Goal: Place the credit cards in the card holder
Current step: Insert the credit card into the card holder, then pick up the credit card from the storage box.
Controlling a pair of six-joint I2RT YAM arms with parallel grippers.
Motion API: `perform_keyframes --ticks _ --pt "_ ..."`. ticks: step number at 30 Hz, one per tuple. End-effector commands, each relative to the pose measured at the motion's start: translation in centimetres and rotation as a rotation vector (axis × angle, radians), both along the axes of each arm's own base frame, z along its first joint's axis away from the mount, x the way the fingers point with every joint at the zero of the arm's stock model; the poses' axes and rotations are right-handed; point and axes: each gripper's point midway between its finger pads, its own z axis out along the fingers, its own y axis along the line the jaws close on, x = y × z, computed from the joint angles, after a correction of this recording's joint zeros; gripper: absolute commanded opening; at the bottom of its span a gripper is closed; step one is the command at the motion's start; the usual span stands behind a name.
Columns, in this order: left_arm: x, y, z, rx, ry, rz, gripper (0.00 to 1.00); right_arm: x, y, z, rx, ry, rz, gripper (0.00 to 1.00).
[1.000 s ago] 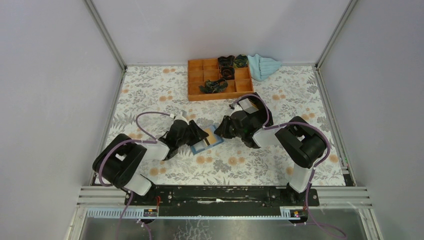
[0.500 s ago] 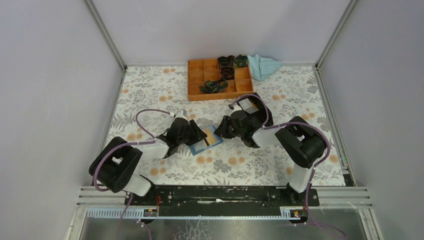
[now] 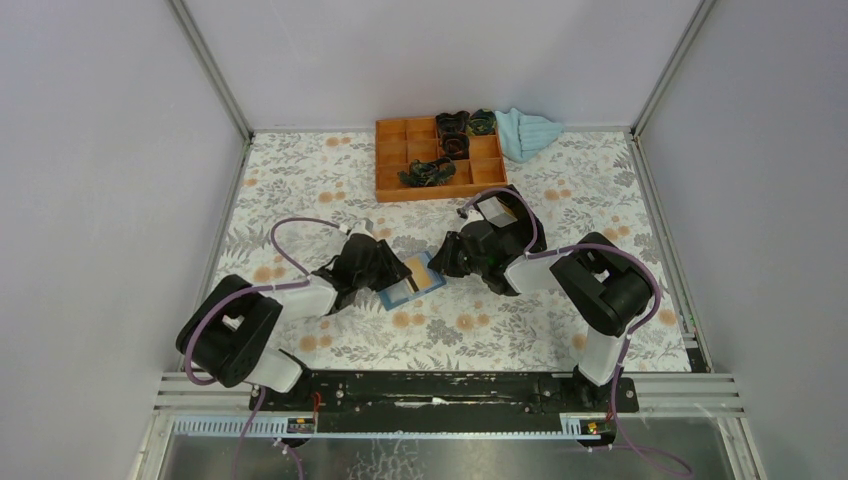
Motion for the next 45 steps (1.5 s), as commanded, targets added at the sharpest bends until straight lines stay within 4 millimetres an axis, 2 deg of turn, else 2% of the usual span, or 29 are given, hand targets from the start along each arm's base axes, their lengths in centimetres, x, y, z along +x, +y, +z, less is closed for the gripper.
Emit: perform_keyframes --ticks 1,8,18,24,31,39,40,45 --pt "0.8 -0.8 1.3 -0.016 -0.028 0.003 0.44 -0.5 0.6 -0.5 -0.014 0.004 0.033 0.22" --pt "1.5 -2.0 1.9 -0.031 -0.038 -0.006 0.41 -0.6 0.6 -0.6 -0.013 0.005 0.035 0.22" --pt "1.4 -3.1 0.9 -0.022 -0.015 -0.027 0.40 -0.7 0.6 -0.6 -0.009 0.003 0.036 0.22" --pt "1.3 -2.3 0.6 0.012 -0.016 -0.012 0.40 -0.4 0.0 0.1 -0.039 -0.027 0.028 0.22" --pt "0.8 -0.7 0.3 0.072 -0.037 0.015 0.41 0.7 -1.0 2.6 -0.113 -0.109 0.018 0.24" --pt "1.4 -0.1 -0.6 0.124 -0.042 0.012 0.41 2.0 -1.6 5.2 -0.190 -0.185 0.019 0.29" --pt "1.5 0.0 -0.7 0.127 -0.043 0.013 0.41 2.3 -1.6 6.6 -0.186 -0.214 0.013 0.29" --pt "1.8 0.5 -0.9 0.139 -0.044 0.016 0.40 3.5 -2.4 9.1 -0.260 -0.273 0.002 0.34"
